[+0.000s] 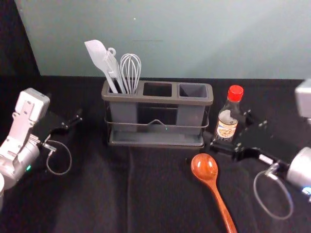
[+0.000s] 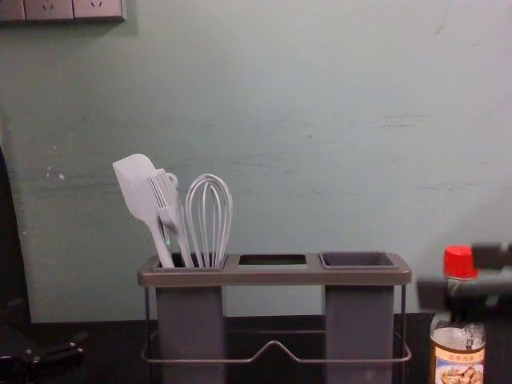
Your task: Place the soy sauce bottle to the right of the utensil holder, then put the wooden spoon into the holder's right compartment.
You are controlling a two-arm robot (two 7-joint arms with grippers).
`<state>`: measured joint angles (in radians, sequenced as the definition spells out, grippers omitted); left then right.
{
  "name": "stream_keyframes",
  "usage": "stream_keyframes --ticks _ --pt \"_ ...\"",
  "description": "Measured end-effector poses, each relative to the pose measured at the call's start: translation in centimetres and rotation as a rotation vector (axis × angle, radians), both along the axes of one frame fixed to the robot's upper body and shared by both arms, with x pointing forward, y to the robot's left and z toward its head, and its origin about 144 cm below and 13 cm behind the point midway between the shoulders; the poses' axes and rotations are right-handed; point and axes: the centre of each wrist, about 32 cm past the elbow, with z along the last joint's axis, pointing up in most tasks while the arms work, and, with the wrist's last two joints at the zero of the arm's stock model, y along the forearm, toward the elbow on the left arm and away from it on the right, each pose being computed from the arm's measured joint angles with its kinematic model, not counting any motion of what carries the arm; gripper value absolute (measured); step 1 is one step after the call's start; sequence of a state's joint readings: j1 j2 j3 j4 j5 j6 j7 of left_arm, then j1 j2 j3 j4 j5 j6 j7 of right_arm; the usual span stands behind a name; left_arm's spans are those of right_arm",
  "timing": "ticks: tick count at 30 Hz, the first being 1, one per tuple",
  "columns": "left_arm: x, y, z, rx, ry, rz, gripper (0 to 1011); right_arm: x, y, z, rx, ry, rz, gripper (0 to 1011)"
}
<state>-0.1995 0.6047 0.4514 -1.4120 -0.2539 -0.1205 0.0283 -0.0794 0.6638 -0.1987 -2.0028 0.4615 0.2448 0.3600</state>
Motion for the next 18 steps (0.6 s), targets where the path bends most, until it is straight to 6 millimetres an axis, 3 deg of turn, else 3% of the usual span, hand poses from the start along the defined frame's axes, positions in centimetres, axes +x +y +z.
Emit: stream_keyframes --ticks 5,10,18 --pt "0.0 0.0 0.0 0.0 0.0 0.0 1005 -0.2 3.3 0.7 -0.125 0.186 -0.1 1004" --pt "0.0 0.0 0.0 0.0 0.0 0.0 1005 1.0 5.6 0.9 -0.214 0.355 -0.184 1004" --pt "0.0 0.0 0.0 0.0 0.0 0.0 1005 3.0 6.8 -0.1 -0.232 0.523 -0.267 1004"
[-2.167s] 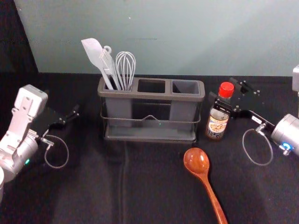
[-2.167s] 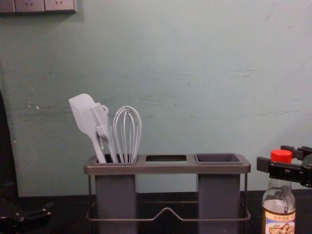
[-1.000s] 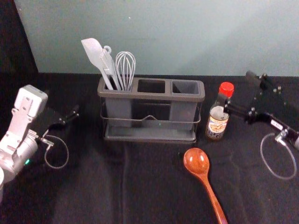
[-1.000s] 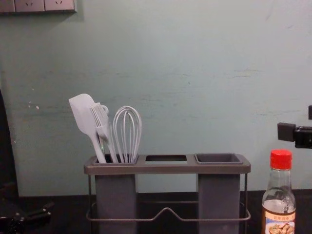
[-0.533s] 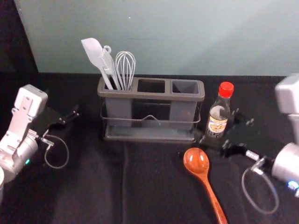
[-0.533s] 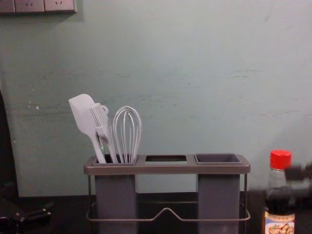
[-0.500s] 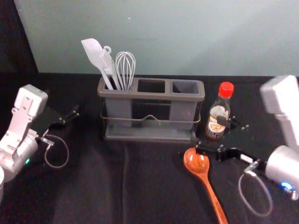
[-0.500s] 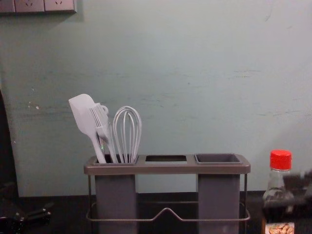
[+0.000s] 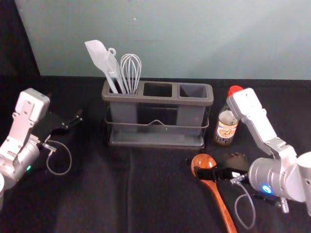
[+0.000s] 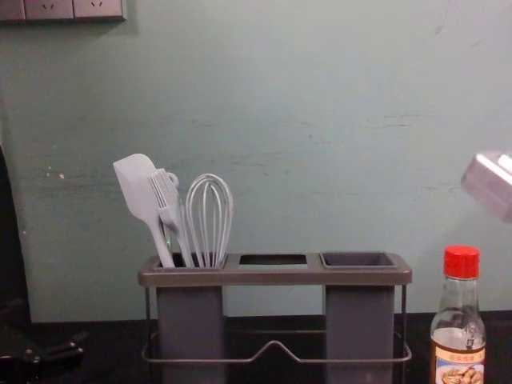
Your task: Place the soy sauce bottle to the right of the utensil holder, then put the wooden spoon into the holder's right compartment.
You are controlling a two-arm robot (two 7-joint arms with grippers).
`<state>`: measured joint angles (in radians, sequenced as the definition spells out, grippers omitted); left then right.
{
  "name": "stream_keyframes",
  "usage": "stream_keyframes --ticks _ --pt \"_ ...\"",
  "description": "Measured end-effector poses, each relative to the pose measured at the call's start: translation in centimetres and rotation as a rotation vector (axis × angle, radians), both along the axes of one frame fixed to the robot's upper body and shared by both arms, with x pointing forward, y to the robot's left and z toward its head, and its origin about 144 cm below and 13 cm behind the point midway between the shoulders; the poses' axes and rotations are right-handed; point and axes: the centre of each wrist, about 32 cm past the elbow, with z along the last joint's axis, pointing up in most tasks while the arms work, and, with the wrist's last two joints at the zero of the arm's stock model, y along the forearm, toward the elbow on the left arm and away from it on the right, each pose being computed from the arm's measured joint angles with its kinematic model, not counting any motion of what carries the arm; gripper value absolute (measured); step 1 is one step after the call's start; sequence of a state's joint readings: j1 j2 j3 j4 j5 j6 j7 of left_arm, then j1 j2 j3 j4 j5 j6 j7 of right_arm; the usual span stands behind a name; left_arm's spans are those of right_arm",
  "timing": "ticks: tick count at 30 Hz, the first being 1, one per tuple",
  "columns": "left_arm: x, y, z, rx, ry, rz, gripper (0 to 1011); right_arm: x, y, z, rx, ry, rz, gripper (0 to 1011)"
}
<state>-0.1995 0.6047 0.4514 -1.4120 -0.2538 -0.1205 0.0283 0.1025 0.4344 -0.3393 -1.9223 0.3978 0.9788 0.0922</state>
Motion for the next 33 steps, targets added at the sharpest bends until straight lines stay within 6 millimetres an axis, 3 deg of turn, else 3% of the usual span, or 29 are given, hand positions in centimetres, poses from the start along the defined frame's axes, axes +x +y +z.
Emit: stream_keyframes --ticks 22,33 --pt "0.0 0.0 0.0 0.0 0.0 0.0 1005 3.7 1.5 -2.2 0.009 0.073 -0.032 1004" --pt "0.0 0.0 0.0 0.0 0.0 0.0 1005 3.7 1.6 -2.2 0.002 0.067 -0.037 1004"
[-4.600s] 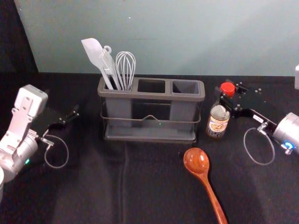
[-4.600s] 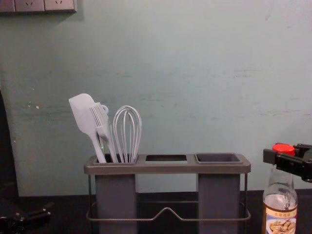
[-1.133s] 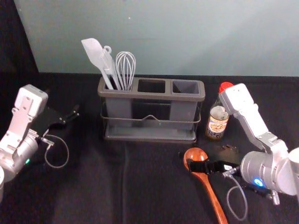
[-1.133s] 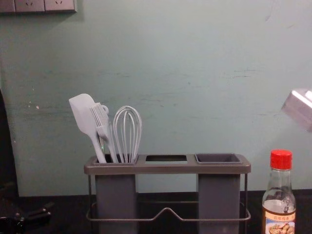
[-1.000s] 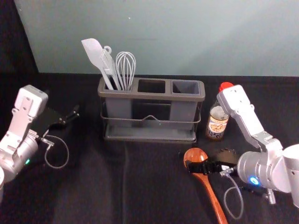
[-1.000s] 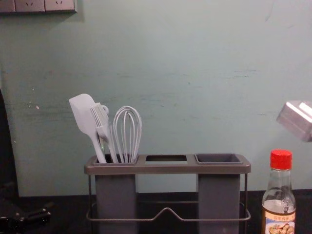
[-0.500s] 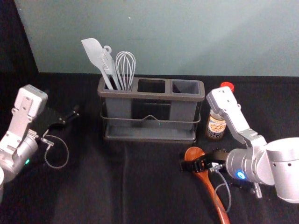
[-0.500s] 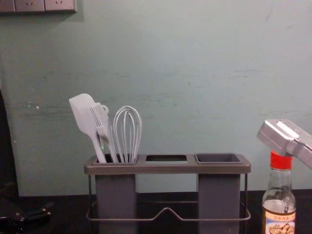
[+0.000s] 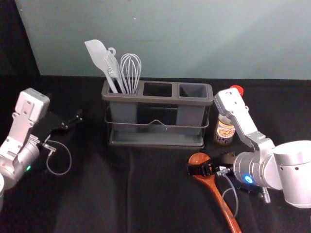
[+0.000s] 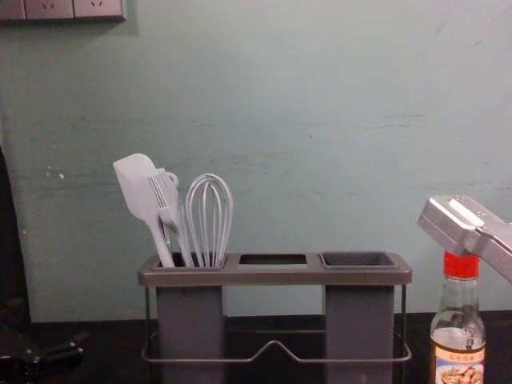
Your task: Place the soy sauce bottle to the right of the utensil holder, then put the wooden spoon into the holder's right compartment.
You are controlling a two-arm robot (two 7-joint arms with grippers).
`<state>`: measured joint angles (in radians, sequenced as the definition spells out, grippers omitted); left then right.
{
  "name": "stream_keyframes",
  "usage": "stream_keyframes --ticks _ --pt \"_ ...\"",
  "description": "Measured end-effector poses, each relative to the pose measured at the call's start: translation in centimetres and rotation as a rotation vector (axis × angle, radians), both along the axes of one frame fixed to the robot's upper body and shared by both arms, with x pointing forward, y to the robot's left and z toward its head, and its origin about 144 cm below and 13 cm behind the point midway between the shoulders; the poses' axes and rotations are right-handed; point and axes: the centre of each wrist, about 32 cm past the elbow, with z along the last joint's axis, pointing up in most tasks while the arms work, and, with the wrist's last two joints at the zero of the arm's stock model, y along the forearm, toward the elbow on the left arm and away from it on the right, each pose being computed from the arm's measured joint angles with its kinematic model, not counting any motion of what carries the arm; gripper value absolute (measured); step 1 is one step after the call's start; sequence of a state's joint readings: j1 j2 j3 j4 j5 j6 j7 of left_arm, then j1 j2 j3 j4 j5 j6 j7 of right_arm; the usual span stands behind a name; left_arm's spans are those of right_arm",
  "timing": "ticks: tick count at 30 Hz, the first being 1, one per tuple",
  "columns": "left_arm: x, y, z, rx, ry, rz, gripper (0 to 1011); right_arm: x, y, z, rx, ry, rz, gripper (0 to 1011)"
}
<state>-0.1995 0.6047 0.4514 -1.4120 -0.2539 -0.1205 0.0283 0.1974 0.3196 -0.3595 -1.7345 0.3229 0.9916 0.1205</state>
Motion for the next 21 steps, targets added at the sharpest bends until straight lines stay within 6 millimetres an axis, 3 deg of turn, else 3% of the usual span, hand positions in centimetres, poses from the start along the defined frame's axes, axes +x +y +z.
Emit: stream_keyframes --ticks 21 --pt "0.0 0.0 0.0 0.0 0.0 0.0 1005 0.43 0.3 -0.76 -0.012 0.001 0.018 1004"
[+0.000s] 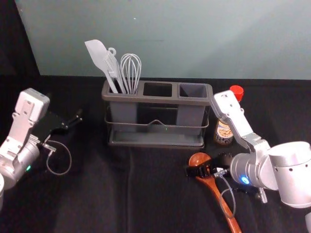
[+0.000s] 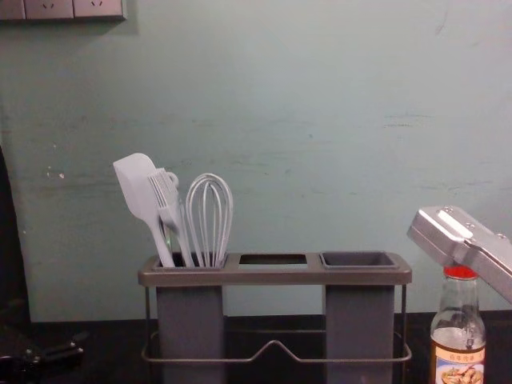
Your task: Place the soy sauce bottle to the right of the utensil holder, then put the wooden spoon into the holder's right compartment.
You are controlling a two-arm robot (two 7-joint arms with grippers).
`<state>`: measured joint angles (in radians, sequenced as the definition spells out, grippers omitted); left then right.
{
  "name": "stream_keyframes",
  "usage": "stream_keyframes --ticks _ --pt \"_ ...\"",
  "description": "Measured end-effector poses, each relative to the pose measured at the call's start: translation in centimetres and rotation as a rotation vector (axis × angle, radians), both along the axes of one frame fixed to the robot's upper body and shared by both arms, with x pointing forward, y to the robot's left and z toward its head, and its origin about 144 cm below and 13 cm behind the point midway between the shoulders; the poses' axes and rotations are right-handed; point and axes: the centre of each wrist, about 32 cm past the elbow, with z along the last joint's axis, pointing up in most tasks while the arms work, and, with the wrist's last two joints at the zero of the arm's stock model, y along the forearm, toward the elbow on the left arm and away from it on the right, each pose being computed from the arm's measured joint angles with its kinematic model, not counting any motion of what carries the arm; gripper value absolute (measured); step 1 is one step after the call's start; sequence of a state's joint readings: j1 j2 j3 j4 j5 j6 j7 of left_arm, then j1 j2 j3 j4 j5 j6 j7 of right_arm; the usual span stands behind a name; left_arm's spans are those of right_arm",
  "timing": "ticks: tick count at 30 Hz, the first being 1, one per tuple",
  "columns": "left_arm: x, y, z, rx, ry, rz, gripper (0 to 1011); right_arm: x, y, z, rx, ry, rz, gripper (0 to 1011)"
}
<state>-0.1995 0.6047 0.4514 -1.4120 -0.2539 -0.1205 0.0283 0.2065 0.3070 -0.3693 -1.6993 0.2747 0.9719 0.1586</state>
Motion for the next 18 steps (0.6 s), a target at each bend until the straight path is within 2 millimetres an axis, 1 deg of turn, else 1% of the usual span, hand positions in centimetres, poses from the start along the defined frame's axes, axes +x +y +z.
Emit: stream_keyframes --ticks 18 --pt "0.0 0.0 0.0 0.0 0.0 0.0 1005 -0.05 -0.04 0.05 0.002 0.0 0.0 1004"
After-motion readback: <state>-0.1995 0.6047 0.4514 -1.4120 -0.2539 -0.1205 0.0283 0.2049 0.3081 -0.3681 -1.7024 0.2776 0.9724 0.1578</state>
